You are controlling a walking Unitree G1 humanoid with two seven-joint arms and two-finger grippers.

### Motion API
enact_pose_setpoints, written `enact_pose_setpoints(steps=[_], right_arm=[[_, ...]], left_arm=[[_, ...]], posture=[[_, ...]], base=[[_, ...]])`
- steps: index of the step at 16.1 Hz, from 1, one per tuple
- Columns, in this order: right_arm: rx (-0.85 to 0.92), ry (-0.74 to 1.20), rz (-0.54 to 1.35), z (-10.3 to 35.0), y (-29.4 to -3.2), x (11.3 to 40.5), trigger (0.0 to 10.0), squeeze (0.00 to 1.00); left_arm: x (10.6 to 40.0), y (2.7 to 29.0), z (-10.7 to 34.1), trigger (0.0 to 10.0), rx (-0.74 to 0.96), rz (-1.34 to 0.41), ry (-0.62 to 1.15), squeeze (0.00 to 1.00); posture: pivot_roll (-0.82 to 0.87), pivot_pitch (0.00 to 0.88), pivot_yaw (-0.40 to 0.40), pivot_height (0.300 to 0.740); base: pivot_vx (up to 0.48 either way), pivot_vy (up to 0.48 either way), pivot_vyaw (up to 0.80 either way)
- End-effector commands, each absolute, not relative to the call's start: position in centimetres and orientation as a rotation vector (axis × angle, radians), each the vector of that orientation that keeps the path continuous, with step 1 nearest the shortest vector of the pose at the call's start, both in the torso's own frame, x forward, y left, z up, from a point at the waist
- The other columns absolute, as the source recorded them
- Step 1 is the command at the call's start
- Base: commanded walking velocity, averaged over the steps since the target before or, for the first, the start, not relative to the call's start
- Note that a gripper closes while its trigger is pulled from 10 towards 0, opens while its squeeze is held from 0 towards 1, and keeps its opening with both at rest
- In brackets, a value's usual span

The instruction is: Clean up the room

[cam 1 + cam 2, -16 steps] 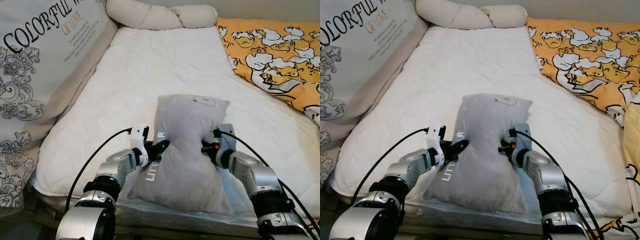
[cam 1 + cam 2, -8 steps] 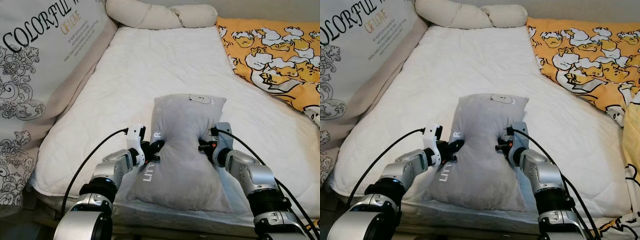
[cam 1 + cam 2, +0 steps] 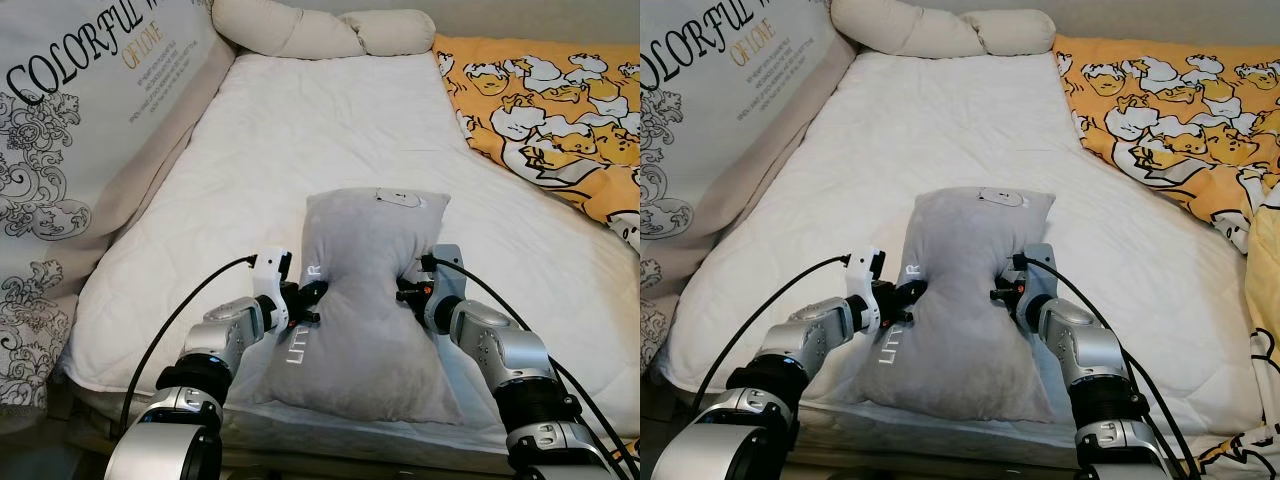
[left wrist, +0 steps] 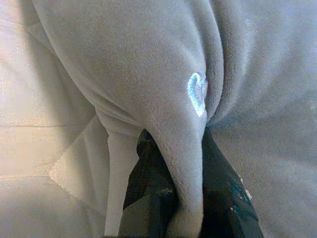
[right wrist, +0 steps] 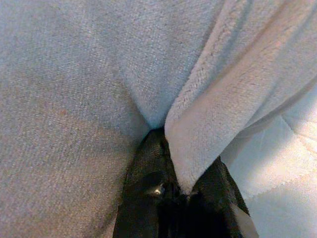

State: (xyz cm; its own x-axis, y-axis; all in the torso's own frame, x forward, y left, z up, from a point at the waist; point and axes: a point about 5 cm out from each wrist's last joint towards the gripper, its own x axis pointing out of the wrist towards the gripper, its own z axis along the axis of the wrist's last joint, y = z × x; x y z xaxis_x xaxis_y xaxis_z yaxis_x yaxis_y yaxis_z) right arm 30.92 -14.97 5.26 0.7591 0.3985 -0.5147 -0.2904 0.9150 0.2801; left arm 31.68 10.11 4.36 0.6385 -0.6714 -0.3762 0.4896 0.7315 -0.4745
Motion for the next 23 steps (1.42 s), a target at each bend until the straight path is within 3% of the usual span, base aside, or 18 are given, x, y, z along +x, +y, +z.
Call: enact_pose_setpoints(steps=[1,2,3,4,5,10,11,12,13,17,18,19,20,23], right_arm=[[0.217,0.575,0.443,5.9,-13.2,31.4,0.0,0.00],[0.215,0.574,0.444,5.9,-13.1,31.4,0.0,0.00],[0.214,0.573,0.445,5.9,-13.1,31.5,0.0,0.00],[0.216,0.573,0.446,5.9,-13.1,31.5,0.0,0.00],[0.216,0.573,0.446,5.9,-13.0,31.5,0.0,0.00],[0.213,0.559,0.450,6.0,-12.8,31.7,0.0,0.00],[0.211,0.533,0.438,6.2,-12.7,31.8,0.0,0.00],[0.212,0.481,0.412,6.6,-12.7,32.0,0.0,0.00],[0.227,0.428,0.402,7.2,-12.5,31.9,0.0,0.00],[0.188,0.318,0.281,8.4,-13.2,31.9,0.0,0.00],[0.140,0.221,0.242,9.1,-13.2,31.6,0.0,0.00],[0.120,0.197,0.232,9.3,-13.1,31.5,0.0,0.00],[0.114,0.168,0.213,9.6,-13.3,31.4,0.0,0.00],[0.124,0.129,0.133,10.2,-14.2,31.4,0.0,0.00]], left_arm=[[31.4,9.3,4.4,3.6,-0.340,-0.726,0.574,0.00],[31.4,9.3,4.4,3.5,-0.340,-0.725,0.575,0.00],[31.5,9.4,4.4,1.3,-0.341,-0.718,0.570,0.00],[31.5,9.4,4.5,0.3,-0.343,-0.712,0.568,0.00],[31.5,9.4,4.4,0.0,-0.341,-0.715,0.570,0.00],[31.5,9.7,4.5,0.0,-0.320,-0.712,0.557,0.00],[31.8,9.8,4.9,2.7,-0.295,-0.682,0.501,0.00],[32.1,10.0,5.3,0.7,-0.270,-0.659,0.451,0.00],[32.5,10.6,6.0,0.0,-0.248,-0.598,0.402,0.00],[32.5,11.3,7.9,0.0,0.014,-0.605,0.275,0.00],[32.8,11.4,9.3,2.7,0.056,-0.563,0.191,0.00],[32.8,11.4,9.6,2.7,0.055,-0.541,0.171,0.00],[32.9,11.5,10.1,10.0,0.062,-0.507,0.136,0.00],[32.8,11.3,11.2,10.0,0.076,-0.443,0.051,0.00]], posture=[[-0.04,0.000,0.041,0.740],[-0.04,0.000,0.041,0.740],[-0.04,0.000,0.040,0.740],[-0.04,0.000,0.039,0.740],[-0.04,0.000,0.039,0.740],[-0.03,0.000,0.037,0.740],[-0.03,0.000,0.038,0.740],[-0.03,0.000,0.038,0.740],[-0.03,0.000,0.043,0.740],[-0.02,0.000,0.043,0.740],[-0.02,0.000,0.046,0.740],[-0.02,0.000,0.047,0.740],[-0.02,0.000,0.049,0.740],[-0.02,0.000,0.053,0.740]], base=[[0.000,0.000,0.00],[0.000,0.000,0.00],[0.000,0.000,0.00],[0.000,0.000,0.00],[0.000,0.000,0.00],[0.000,0.000,0.00],[0.000,0.000,0.00],[0.000,0.000,0.00],[0.000,0.000,0.00],[0.000,0.000,0.00],[0.000,0.000,0.00],[0.000,0.000,0.00],[0.000,0.000,0.00],[0.000,0.000,0.00]])
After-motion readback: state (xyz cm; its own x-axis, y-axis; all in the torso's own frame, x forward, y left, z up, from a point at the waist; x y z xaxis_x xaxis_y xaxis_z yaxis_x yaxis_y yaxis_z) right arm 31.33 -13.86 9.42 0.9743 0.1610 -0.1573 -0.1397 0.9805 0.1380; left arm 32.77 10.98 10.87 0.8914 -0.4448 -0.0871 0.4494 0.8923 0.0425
